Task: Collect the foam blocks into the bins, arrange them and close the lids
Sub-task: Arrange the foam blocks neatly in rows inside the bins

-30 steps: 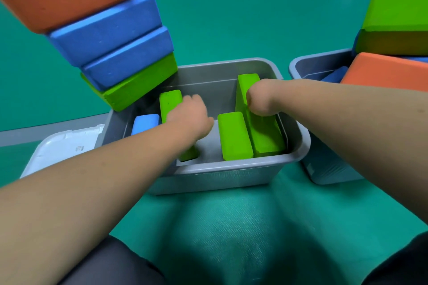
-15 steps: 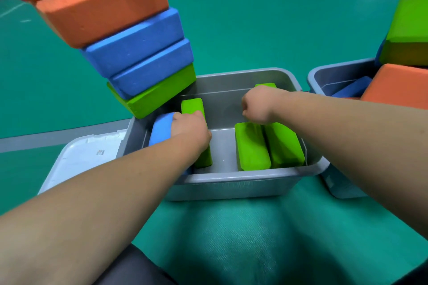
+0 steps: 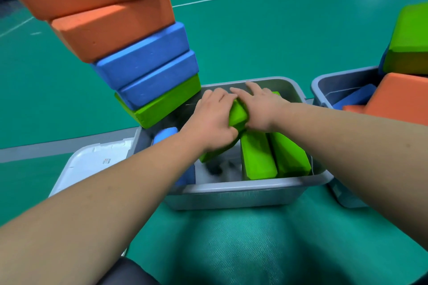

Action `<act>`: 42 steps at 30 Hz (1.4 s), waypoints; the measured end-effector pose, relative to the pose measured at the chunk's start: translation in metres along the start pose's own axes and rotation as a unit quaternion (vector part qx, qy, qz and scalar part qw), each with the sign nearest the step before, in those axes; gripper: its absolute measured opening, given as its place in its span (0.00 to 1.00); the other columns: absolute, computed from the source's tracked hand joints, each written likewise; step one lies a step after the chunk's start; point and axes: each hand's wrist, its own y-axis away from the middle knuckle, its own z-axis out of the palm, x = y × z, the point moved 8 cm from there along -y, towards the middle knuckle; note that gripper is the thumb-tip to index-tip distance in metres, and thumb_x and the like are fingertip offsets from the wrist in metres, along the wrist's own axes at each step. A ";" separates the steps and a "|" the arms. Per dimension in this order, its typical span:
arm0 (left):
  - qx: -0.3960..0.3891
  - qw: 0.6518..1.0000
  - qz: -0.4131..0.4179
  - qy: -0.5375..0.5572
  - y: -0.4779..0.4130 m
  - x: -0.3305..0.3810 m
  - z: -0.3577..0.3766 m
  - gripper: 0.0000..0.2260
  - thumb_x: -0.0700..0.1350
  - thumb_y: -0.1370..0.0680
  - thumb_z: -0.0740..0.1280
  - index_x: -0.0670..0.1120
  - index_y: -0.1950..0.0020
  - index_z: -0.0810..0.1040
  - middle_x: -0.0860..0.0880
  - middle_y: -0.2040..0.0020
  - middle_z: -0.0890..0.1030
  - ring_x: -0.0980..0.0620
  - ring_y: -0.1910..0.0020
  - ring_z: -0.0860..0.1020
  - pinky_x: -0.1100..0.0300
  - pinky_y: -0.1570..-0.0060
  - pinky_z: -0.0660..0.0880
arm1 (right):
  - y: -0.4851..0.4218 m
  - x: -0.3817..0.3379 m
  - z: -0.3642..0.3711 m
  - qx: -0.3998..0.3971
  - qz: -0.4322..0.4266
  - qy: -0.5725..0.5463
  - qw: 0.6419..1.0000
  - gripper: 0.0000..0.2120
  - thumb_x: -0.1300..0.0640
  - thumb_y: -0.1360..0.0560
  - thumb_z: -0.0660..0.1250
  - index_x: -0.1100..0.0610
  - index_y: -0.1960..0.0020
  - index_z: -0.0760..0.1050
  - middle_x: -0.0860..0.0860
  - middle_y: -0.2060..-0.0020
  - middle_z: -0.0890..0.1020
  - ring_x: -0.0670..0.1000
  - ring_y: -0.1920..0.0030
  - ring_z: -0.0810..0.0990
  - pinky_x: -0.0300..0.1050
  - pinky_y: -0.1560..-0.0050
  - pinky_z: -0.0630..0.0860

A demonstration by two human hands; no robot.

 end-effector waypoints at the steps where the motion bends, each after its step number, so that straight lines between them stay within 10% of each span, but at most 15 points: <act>1: 0.020 0.999 0.024 0.016 -0.001 0.004 -0.009 0.36 0.54 0.33 0.66 0.45 0.24 0.71 0.46 0.38 0.74 0.42 0.40 0.72 0.45 0.35 0.71 | 0.001 0.001 -0.004 0.008 0.003 0.006 1.000 0.47 0.46 0.30 0.71 0.42 0.18 0.50 0.57 0.19 0.54 0.67 0.25 0.64 0.62 0.26 0.65; 6: 0.109 0.990 0.059 0.061 0.008 0.008 -0.035 0.32 0.42 0.27 0.71 0.39 0.24 0.69 0.41 0.32 0.72 0.41 0.33 0.71 0.48 0.27 0.66 | 0.008 0.008 -0.039 0.102 -0.025 0.009 0.994 0.31 0.48 0.35 0.70 0.52 0.34 0.68 0.54 0.37 0.75 0.60 0.36 0.74 0.55 0.36 0.72; 10: 0.150 0.981 -0.077 0.096 0.008 -0.013 -0.032 0.32 0.43 0.24 0.71 0.37 0.23 0.64 0.39 0.27 0.67 0.40 0.26 0.66 0.48 0.23 0.61 | 0.015 0.031 -0.060 0.152 0.051 -0.056 0.986 0.32 0.41 0.34 0.73 0.55 0.37 0.69 0.57 0.40 0.75 0.62 0.39 0.75 0.58 0.40 0.75; 14: 0.051 0.970 -0.191 0.142 0.008 -0.029 0.002 0.26 0.49 0.24 0.72 0.41 0.30 0.70 0.42 0.35 0.72 0.41 0.34 0.72 0.50 0.34 0.70 | 0.026 0.050 -0.074 0.224 0.112 -0.166 0.954 0.38 0.37 0.30 0.73 0.56 0.29 0.65 0.59 0.35 0.73 0.65 0.36 0.74 0.61 0.37 0.74; 18: -0.186 0.961 -0.137 0.152 0.023 -0.005 0.065 0.33 0.59 0.22 0.72 0.43 0.24 0.69 0.42 0.27 0.74 0.43 0.29 0.73 0.56 0.36 0.69 | 0.034 0.043 -0.088 0.272 0.126 -0.191 0.935 0.39 0.41 0.29 0.68 0.47 0.23 0.56 0.59 0.33 0.69 0.68 0.36 0.72 0.66 0.36 0.72; 33: -0.283 0.953 -0.053 0.091 0.026 0.020 0.093 0.58 0.62 0.30 0.79 0.46 0.14 0.45 0.44 0.14 0.42 0.41 0.17 0.53 0.47 0.20 0.58 | 0.012 0.016 -0.065 0.114 0.129 -0.023 0.985 0.37 0.28 0.22 0.56 0.55 0.25 0.69 0.63 0.35 0.73 0.66 0.37 0.77 0.61 0.35 0.75; 42: -0.337 0.935 -0.061 0.096 0.034 0.016 0.102 0.52 0.63 0.21 0.70 0.42 0.15 0.39 0.46 0.15 0.40 0.48 0.16 0.46 0.58 0.21 0.49 | 0.004 0.024 0.019 -0.185 0.094 0.216 0.954 0.32 0.58 0.15 0.55 0.55 0.16 0.44 0.55 0.16 0.52 0.63 0.23 0.67 0.59 0.27 0.70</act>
